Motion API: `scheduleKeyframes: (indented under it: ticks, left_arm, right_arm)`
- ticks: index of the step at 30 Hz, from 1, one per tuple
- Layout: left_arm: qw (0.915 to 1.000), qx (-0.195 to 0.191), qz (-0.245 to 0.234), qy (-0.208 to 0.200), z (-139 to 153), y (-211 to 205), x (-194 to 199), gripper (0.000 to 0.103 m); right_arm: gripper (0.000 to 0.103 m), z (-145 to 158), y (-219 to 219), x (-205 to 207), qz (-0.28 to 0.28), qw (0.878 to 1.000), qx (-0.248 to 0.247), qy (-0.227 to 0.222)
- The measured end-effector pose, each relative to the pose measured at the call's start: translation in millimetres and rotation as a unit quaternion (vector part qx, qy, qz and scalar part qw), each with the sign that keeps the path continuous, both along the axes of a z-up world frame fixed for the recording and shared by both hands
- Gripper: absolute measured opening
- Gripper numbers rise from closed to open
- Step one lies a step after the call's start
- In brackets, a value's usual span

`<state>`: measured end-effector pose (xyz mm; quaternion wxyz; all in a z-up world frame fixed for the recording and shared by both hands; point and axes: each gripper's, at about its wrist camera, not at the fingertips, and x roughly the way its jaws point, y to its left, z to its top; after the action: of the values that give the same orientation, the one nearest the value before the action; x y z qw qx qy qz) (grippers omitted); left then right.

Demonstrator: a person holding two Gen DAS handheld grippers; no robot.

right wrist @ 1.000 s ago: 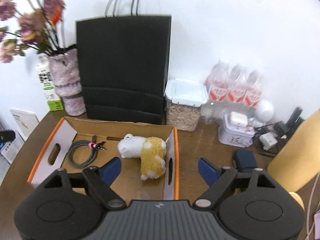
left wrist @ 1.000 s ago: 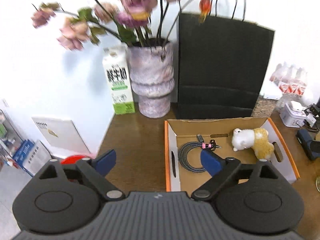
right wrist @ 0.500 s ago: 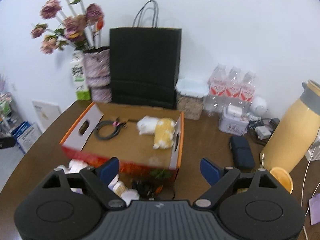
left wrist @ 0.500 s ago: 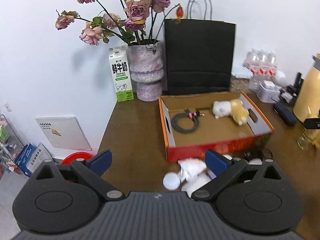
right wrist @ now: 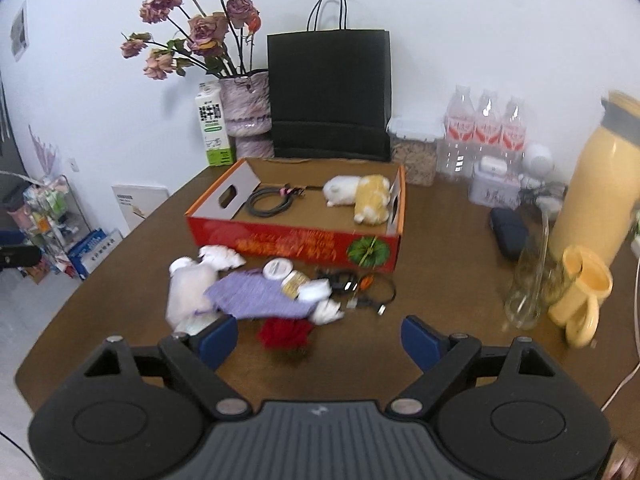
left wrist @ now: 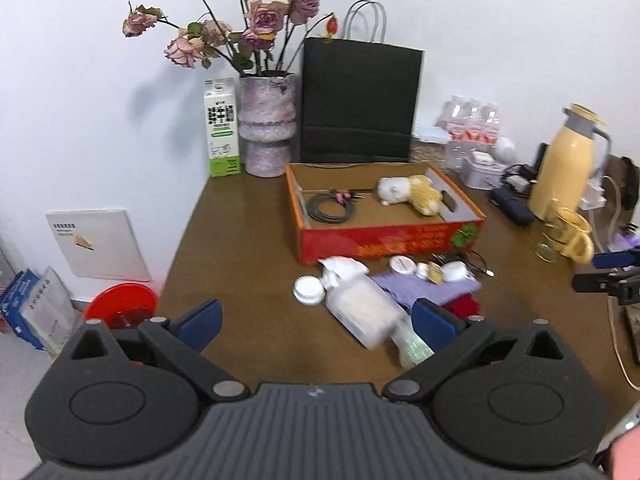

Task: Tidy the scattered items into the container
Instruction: 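Withdraw both grippers from the box toward the remaining items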

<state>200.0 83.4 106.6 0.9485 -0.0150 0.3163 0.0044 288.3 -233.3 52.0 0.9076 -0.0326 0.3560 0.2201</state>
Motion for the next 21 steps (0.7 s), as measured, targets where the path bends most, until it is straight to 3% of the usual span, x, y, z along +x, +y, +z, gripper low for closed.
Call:
scheduleKeyframes:
  ticks: [4,9,11,21]
  left_arm:
    - [0.9998,-0.017,-0.002,-0.007,-16.2,-1.6,-30.8,0.103]
    - [0.9900,-0.140,-0.016,-0.009,-34.7,7.2,-76.3,0.103]
    - [0.9871,-0.160,-0.012,-0.010,-39.5,9.5,-84.7,0.103]
    - [0.9897,-0.140,-0.016,0.021,-75.3,-7.3,-63.8,0.103]
  right_arm:
    - [0.089,-15.3,-8.5,-32.0,-0.004,1.000,0.018,-0.004]
    - [0.093,-33.4,-16.4,-83.3,-0.003,0.999,0.045,-0.011]
    - [0.093,-39.7,-20.3,-99.7,0.002,0.998,0.058,-0.006]
    - [0.093,-61.5,-27.1,-100.1,-0.043,0.998,0.052,-0.013]
